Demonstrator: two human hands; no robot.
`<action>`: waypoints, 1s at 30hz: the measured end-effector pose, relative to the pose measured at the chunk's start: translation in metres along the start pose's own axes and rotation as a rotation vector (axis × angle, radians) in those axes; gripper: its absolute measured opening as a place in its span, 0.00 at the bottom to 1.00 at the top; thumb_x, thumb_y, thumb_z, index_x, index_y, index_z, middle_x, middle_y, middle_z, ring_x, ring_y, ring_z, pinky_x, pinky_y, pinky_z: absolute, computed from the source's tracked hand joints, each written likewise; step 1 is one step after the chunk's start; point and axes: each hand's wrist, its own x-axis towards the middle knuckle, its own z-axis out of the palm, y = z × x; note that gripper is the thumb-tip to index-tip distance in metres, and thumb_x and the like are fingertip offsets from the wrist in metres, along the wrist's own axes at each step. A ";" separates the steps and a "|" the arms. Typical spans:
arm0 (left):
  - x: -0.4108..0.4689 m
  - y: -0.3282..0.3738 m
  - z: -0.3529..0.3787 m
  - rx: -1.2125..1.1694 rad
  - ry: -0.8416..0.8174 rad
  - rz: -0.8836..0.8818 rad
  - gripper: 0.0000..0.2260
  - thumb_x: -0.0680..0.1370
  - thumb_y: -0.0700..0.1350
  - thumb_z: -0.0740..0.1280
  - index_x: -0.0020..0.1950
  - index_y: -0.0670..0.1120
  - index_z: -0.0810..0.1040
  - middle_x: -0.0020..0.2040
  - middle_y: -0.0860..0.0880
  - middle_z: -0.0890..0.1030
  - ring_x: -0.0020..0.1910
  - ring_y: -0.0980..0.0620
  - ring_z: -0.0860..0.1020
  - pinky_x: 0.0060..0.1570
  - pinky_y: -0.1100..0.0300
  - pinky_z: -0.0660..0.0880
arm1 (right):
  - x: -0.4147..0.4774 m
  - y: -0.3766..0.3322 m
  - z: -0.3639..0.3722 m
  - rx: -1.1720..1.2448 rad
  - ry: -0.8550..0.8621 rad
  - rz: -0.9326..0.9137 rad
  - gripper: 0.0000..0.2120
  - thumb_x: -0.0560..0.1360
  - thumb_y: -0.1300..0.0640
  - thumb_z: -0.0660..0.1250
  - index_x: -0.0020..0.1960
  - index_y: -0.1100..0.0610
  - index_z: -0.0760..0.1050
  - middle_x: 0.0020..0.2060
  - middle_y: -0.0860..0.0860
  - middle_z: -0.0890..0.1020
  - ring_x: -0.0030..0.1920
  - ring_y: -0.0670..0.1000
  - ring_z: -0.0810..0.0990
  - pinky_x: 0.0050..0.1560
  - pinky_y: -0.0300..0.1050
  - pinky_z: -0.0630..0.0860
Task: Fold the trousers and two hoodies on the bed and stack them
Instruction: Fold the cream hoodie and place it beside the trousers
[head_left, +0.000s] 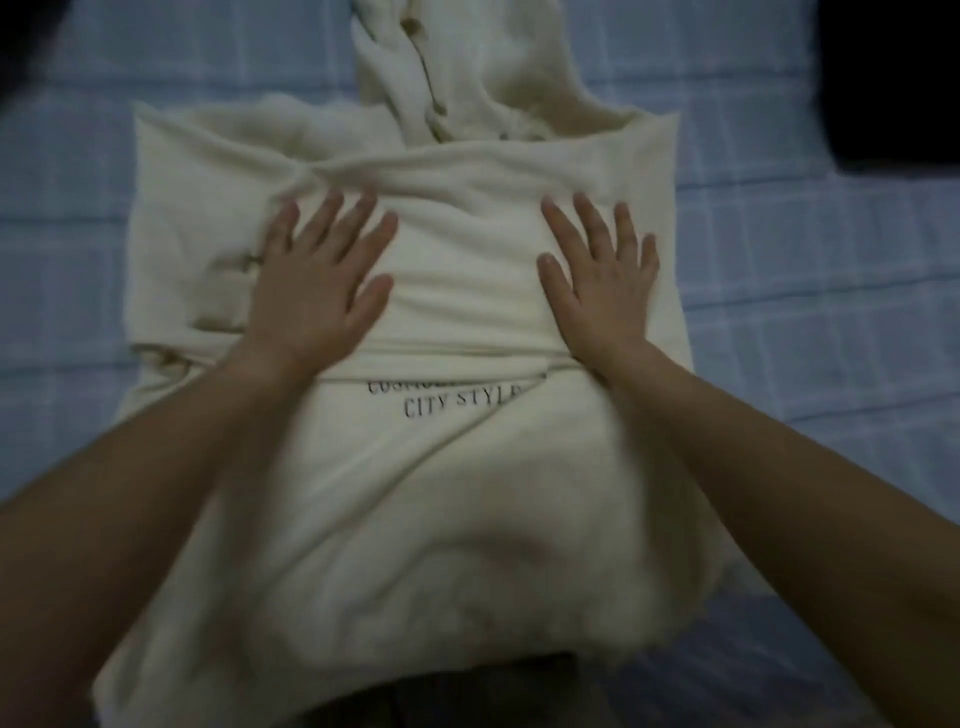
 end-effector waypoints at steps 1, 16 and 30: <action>0.001 0.001 -0.004 0.000 -0.022 0.001 0.26 0.82 0.57 0.49 0.79 0.51 0.60 0.79 0.46 0.62 0.77 0.42 0.59 0.73 0.43 0.52 | -0.001 0.000 -0.004 0.019 -0.022 0.002 0.26 0.82 0.37 0.46 0.79 0.38 0.53 0.80 0.45 0.56 0.80 0.57 0.47 0.76 0.64 0.44; -0.094 0.239 0.026 -0.130 -0.113 0.143 0.26 0.82 0.54 0.56 0.79 0.49 0.61 0.80 0.46 0.57 0.79 0.43 0.54 0.74 0.40 0.53 | -0.132 0.106 -0.006 -0.023 -0.062 -0.320 0.28 0.82 0.44 0.52 0.80 0.48 0.56 0.79 0.47 0.58 0.79 0.53 0.55 0.75 0.63 0.55; -0.138 0.246 0.018 -0.151 -0.106 0.167 0.23 0.83 0.55 0.55 0.76 0.49 0.67 0.77 0.47 0.64 0.77 0.43 0.60 0.74 0.41 0.55 | -0.257 0.074 -0.032 0.106 -0.027 0.114 0.24 0.78 0.46 0.68 0.73 0.46 0.71 0.74 0.68 0.61 0.61 0.69 0.68 0.65 0.59 0.65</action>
